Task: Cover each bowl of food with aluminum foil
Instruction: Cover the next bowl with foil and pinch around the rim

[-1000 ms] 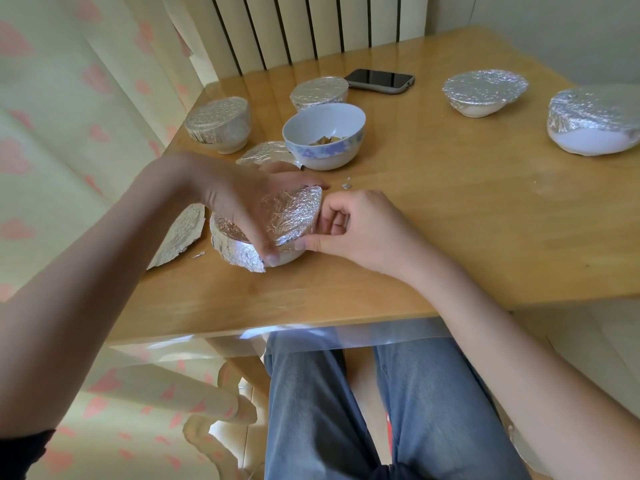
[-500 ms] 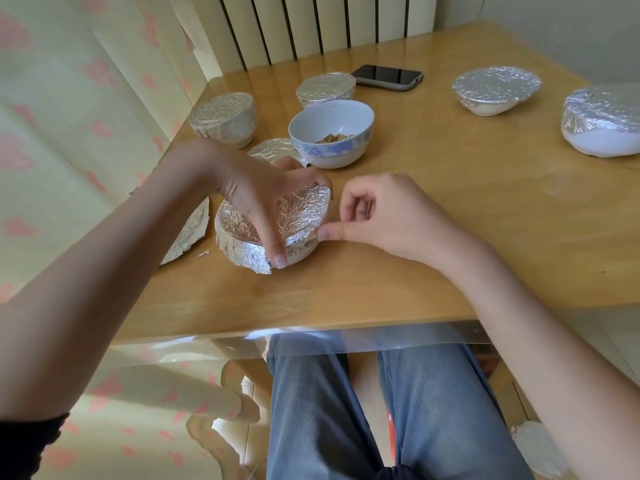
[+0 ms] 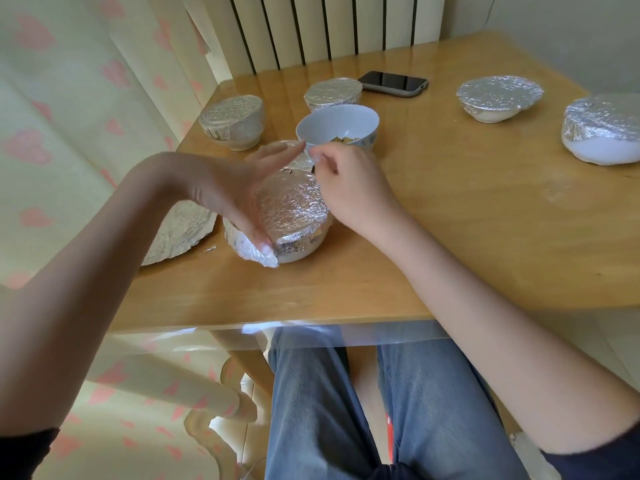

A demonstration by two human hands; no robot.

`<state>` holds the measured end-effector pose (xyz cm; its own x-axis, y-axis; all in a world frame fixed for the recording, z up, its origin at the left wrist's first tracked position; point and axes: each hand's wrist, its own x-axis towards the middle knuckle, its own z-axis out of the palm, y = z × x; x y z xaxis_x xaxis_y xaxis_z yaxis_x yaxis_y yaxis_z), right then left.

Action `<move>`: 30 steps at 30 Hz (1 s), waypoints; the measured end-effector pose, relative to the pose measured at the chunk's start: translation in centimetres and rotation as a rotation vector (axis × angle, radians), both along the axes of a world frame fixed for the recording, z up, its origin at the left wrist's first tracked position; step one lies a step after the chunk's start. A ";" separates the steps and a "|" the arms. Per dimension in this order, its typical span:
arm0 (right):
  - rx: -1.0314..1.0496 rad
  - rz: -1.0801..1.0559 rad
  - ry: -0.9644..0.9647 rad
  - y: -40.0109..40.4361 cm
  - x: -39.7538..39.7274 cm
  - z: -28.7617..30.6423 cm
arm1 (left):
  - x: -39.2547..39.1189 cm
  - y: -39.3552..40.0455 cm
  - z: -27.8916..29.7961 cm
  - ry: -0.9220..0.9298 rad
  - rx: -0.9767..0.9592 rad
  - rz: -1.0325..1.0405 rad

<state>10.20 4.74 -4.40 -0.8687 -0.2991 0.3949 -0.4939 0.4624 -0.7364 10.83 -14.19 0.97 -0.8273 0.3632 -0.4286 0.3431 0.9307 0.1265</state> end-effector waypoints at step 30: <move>-0.230 0.015 -0.552 -2.4 -0.3 -0.4 | 1.8 1.8 -5.0 0.397 0.811 0.616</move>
<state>9.91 2.39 -4.76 -0.9601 -0.2736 -0.0572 -0.0156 0.2567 -0.9664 12.62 -12.36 -4.02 -0.9903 -0.1067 0.0891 -0.0010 0.6466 0.7629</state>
